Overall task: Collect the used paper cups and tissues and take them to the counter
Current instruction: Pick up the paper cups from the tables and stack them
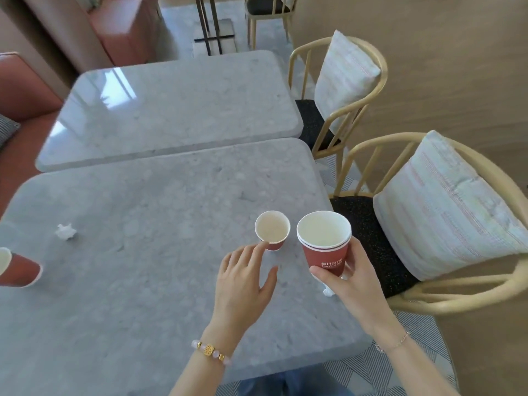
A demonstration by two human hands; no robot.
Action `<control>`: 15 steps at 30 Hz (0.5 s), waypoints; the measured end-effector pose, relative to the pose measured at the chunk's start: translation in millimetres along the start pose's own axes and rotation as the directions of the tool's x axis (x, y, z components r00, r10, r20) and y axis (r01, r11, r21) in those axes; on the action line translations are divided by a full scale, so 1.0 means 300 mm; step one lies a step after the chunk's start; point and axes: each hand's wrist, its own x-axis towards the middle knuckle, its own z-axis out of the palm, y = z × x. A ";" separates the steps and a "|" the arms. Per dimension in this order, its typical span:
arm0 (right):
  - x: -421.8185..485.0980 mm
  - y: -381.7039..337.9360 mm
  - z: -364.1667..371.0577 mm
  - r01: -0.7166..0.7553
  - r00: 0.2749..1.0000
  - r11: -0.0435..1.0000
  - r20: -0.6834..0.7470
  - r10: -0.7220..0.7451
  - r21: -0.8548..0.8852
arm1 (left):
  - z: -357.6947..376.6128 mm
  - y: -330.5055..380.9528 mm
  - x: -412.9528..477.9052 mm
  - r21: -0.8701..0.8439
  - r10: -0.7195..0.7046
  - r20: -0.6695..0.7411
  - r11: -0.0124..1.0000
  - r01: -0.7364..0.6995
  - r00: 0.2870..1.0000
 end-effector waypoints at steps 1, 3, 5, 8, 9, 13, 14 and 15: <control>0.003 0.003 0.001 -0.003 1.000 1.000 -0.007 0.003 0.011 | 0.022 -0.018 -0.002 -0.069 -0.054 -0.009 0.996 0.054 0.998; 0.009 0.009 0.001 -0.010 1.000 1.000 -0.019 0.011 0.024 | 0.069 -0.049 -0.001 -0.260 -0.195 -0.001 0.947 0.188 0.981; 0.014 0.016 -0.002 -0.018 0.999 1.000 -0.031 0.019 0.024 | 0.113 -0.070 0.012 -0.447 -0.323 0.039 0.841 0.305 0.946; 0.023 0.025 -0.010 -0.035 0.998 0.999 -0.043 0.037 0.042 | 0.175 -0.085 0.051 -0.573 -0.414 0.118 0.714 0.402 0.903; 0.025 0.028 -0.013 -0.039 0.998 0.998 -0.050 0.041 0.044 | 0.194 -0.086 0.065 -0.590 -0.425 0.143 0.689 0.421 0.894; 0.042 0.036 -0.025 -0.061 0.995 0.997 -0.078 0.064 0.039 | 0.257 -0.087 0.117 -0.644 -0.448 0.200 0.610 0.462 0.871; 0.047 0.038 -0.029 -0.066 0.995 0.997 -0.077 0.069 0.037 | 0.268 -0.087 0.127 -0.656 -0.460 0.206 0.590 0.471 0.864; 0.052 0.039 -0.033 -0.070 0.995 0.997 -0.075 0.072 0.034 | 0.278 -0.088 0.137 -0.670 -0.472 0.212 0.567 0.478 0.856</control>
